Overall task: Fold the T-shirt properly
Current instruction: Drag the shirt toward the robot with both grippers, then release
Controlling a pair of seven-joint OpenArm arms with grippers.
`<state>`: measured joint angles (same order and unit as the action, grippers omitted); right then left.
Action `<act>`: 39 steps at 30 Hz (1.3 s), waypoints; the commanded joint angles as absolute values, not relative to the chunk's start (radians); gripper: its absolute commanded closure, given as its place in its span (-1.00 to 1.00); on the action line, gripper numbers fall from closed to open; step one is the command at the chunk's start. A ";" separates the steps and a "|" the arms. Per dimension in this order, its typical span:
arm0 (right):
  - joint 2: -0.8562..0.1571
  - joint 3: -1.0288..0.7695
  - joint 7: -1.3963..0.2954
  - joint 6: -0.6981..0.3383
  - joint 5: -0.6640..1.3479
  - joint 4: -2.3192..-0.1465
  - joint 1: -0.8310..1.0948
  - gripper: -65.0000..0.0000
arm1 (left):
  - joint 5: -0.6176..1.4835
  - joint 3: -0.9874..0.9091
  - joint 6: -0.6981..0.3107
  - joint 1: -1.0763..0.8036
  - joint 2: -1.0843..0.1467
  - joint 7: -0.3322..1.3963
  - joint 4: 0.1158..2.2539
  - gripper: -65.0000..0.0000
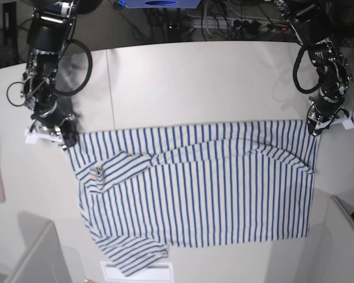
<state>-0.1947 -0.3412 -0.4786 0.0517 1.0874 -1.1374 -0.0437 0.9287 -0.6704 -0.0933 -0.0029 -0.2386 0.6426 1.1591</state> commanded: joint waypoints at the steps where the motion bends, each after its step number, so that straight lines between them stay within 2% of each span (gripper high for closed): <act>1: -0.209 -0.346 -0.486 0.051 1.082 -1.147 -0.061 1.00 | 0.932 -0.673 -0.087 -0.001 -0.255 0.645 1.191 1.00; 5: -0.213 -0.351 -0.516 0.056 1.084 -1.188 -0.081 1.00 | 0.932 -0.682 -0.081 0.007 -0.274 0.748 1.265 1.00; 12: -0.194 -0.545 -0.757 0.114 1.084 -1.325 -0.154 1.00 | 0.938 -0.684 -0.079 0.005 -0.295 0.768 1.422 1.00; 16: -0.194 -0.622 -0.852 0.114 1.144 -1.397 -0.143 1.00 | 0.990 -0.754 -0.079 -0.004 -0.303 0.846 1.455 1.00; 19: -0.223 -0.630 -0.862 0.119 1.259 -1.400 -0.073 1.00 | 0.995 -0.783 -0.079 -0.010 -0.303 0.880 1.455 1.00; 31: -0.232 -0.642 -0.869 0.113 1.262 -1.411 0.140 1.00 | 0.923 -0.780 -0.085 -0.257 -0.302 0.874 1.586 1.00; 39: -0.232 -0.644 -0.862 0.113 1.262 -1.573 0.298 1.00 | 0.923 -0.780 -0.085 -0.394 -0.303 0.874 1.636 1.00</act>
<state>-0.2150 -0.6350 -0.8761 0.1219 1.2495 -1.5581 0.3000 0.9146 -0.7727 -0.0818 -0.3939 -0.2829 0.8948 1.6165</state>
